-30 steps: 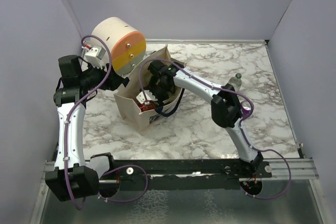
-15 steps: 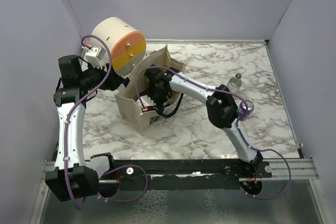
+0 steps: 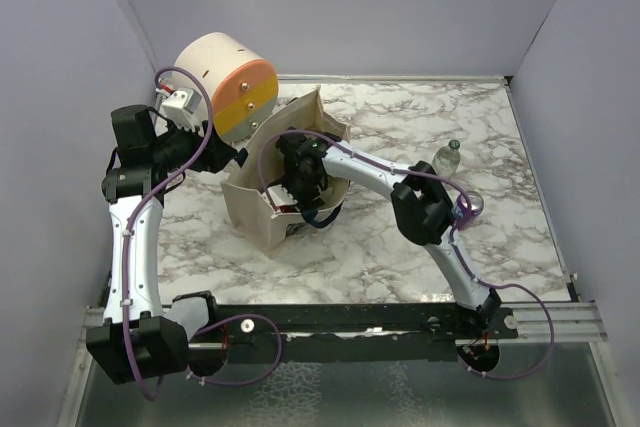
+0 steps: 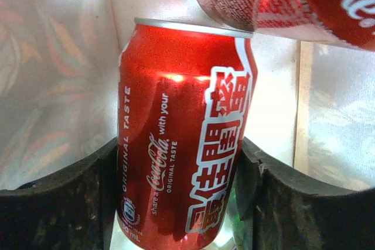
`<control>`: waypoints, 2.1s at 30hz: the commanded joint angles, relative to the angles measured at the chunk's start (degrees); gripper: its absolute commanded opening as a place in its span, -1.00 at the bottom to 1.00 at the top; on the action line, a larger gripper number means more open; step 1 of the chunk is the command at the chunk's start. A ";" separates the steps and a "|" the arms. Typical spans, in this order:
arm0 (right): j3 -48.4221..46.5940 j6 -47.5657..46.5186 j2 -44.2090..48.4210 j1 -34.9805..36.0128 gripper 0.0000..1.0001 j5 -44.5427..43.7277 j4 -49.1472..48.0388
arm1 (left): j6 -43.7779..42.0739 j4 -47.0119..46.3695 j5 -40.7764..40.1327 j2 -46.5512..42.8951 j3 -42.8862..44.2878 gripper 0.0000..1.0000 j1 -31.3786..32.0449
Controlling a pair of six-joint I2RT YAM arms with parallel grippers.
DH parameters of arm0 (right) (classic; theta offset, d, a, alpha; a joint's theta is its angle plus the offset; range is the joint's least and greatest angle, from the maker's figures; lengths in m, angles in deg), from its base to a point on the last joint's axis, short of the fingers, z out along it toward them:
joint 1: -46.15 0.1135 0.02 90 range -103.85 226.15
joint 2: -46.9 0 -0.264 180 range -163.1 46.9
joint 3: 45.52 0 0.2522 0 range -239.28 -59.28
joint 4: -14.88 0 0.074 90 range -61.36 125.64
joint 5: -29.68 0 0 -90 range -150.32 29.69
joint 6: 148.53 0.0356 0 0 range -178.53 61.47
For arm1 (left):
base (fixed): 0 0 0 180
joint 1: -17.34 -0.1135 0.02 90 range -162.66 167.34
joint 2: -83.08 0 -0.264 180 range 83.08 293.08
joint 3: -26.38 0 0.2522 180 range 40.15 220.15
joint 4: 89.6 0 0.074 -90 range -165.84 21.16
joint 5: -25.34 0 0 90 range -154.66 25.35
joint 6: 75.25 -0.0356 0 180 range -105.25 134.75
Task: Place the beverage into the canvas bag
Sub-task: Pick up the drink from the canvas bag.
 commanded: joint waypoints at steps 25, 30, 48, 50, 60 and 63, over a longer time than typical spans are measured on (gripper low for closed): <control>-12.78 23.67 5.94 -5.47 -0.96 22.90 0.48 | -1.72 -1.01 1.49 -0.50 1.55 0.24 -0.53; -13.06 27.77 7.42 -6.80 -0.98 25.30 -2.06 | -1.51 -1.96 1.51 -0.31 1.53 0.23 -0.54; -12.90 40.94 10.64 -9.99 -0.98 27.12 -10.87 | -3.22 -1.59 3.35 0.38 3.15 0.23 -0.54; -12.30 42.46 11.52 -10.80 -0.98 27.13 -12.13 | -3.51 -1.64 4.04 1.05 4.33 0.23 -0.48; -5.07 49.28 19.40 -14.12 -0.98 26.60 -20.27 | 1.60 -8.21 7.17 5.97 10.64 0.23 -0.52; -3.11 52.10 21.53 -14.82 -0.98 26.31 -23.66 | 6.62 -11.90 9.18 7.47 11.13 0.23 -0.47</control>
